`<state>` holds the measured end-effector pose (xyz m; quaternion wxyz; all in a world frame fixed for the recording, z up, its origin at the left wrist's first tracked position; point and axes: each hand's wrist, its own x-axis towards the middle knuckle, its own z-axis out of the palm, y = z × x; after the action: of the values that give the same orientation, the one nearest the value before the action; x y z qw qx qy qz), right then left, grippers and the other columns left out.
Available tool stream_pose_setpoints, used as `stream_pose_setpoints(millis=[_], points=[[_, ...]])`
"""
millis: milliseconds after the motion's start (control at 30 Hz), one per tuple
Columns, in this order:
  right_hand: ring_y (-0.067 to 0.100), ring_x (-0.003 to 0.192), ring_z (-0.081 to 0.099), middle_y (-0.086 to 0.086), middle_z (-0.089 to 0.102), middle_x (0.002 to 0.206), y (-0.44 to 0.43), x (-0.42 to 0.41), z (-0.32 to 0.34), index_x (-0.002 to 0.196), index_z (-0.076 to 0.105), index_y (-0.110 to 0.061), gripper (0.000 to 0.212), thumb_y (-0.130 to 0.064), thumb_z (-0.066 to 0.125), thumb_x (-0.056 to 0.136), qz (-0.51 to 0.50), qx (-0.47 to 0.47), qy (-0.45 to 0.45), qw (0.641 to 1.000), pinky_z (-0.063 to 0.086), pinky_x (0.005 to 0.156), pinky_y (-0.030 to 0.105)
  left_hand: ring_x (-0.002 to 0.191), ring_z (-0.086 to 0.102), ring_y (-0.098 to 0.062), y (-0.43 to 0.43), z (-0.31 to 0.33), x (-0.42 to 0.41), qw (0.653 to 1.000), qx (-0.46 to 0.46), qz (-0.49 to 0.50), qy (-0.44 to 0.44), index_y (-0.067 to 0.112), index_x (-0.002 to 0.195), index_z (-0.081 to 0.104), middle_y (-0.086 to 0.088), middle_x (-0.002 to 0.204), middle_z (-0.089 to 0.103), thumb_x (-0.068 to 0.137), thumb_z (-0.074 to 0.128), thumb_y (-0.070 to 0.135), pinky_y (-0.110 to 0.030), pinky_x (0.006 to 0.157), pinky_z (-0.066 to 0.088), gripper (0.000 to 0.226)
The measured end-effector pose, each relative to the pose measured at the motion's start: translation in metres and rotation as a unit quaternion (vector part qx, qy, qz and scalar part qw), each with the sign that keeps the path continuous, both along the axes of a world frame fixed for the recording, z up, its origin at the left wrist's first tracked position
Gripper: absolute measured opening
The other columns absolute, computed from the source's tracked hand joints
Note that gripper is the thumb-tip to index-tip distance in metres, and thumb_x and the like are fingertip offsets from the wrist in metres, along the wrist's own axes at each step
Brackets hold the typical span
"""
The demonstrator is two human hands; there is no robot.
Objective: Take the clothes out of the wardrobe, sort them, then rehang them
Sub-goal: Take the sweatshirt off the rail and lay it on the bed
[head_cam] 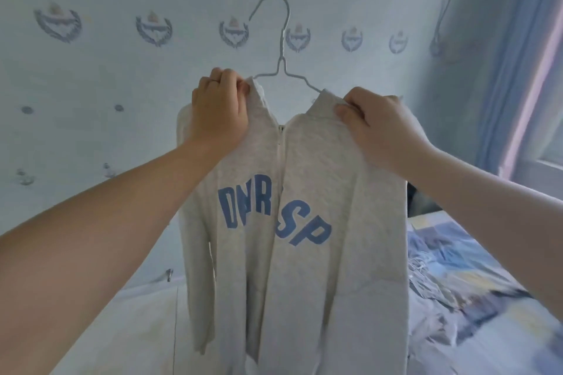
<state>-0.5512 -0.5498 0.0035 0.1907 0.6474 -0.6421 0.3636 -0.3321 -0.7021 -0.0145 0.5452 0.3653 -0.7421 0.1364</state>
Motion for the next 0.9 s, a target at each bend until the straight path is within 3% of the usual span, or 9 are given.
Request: stream_pose_setpoints(millis=[100,267,433,567,700,767,900], points=[[0.021,0.064,0.054,-0.002,0.057,0.068,-0.023,-0.031,-0.029,0.087,0.053,-0.023,0.024,-0.042,0.043,0.098,-0.059,0.044,-0.022,0.997,0.043,0.055,0.033,0.096,0.053,-0.039,-0.044,-0.029,-0.049,0.999,0.027,-0.043,-0.016,0.002,0.104,0.057,-0.019,0.107,0.059,0.103,0.041,0.019,-0.043,0.08,0.038,0.023],[0.027,0.065,0.054,-0.001,0.055,0.066,-0.053,-0.083,-0.075,0.078,0.045,-0.022,0.027,-0.041,0.044,0.097,-0.129,0.097,-0.063,0.985,0.046,0.058,0.037,0.096,0.054,-0.041,-0.106,-0.076,-0.133,0.988,0.077,-0.12,-0.063,0.002,0.105,0.058,-0.02,0.108,0.06,0.101,0.043,0.016,-0.047,0.085,0.04,0.021],[0.026,0.069,0.055,-0.003,0.059,0.073,-0.068,-0.142,-0.132,0.087,0.05,-0.023,0.026,-0.045,0.042,0.099,-0.211,0.155,-0.068,0.963,0.048,0.061,0.037,0.093,0.056,-0.042,-0.148,-0.128,-0.219,0.961,0.105,-0.219,-0.131,0.003,0.103,0.06,-0.017,0.101,0.065,0.101,0.045,0.015,-0.048,0.082,0.042,0.019],[0.022,0.068,0.053,-0.008,0.054,0.071,-0.063,-0.189,-0.18,0.078,0.043,-0.031,0.024,-0.042,0.042,0.1,-0.248,0.199,-0.078,0.945,0.044,0.062,0.037,0.087,0.054,-0.039,-0.16,-0.169,-0.281,0.937,0.114,-0.281,-0.173,0.005,0.099,0.061,-0.014,0.095,0.062,0.104,0.047,0.022,-0.046,0.079,0.039,0.022],[0.009,0.058,0.043,-0.014,0.045,0.065,-0.053,-0.237,-0.229,0.074,0.036,-0.03,0.029,-0.041,0.046,0.099,-0.298,0.211,-0.089,0.927,0.033,0.051,0.029,0.09,0.052,-0.035,-0.156,-0.212,-0.348,0.912,0.154,-0.326,-0.194,0.01,0.102,0.061,-0.009,0.1,0.061,0.105,0.044,0.03,-0.045,0.081,0.037,0.026],[0.015,0.059,0.046,-0.013,0.046,0.067,-0.047,-0.264,-0.253,0.075,0.042,-0.026,0.026,-0.036,0.05,0.098,-0.313,0.21,-0.094,0.922,0.024,0.049,0.027,0.094,0.052,-0.034,-0.151,-0.236,-0.382,0.9,0.173,-0.342,-0.207,0.013,0.103,0.061,-0.007,0.102,0.061,0.105,0.045,0.03,-0.044,0.082,0.035,0.024],[0.026,0.078,0.056,-0.004,0.058,0.086,-0.035,-0.323,-0.301,0.083,0.052,-0.02,0.017,-0.032,0.053,0.096,-0.338,0.234,-0.132,0.902,0.038,0.059,0.034,0.094,0.052,-0.032,-0.141,-0.282,-0.441,0.879,0.189,-0.364,-0.244,0.014,0.102,0.061,-0.005,0.1,0.061,0.104,0.048,0.028,-0.037,0.082,0.028,0.019]])
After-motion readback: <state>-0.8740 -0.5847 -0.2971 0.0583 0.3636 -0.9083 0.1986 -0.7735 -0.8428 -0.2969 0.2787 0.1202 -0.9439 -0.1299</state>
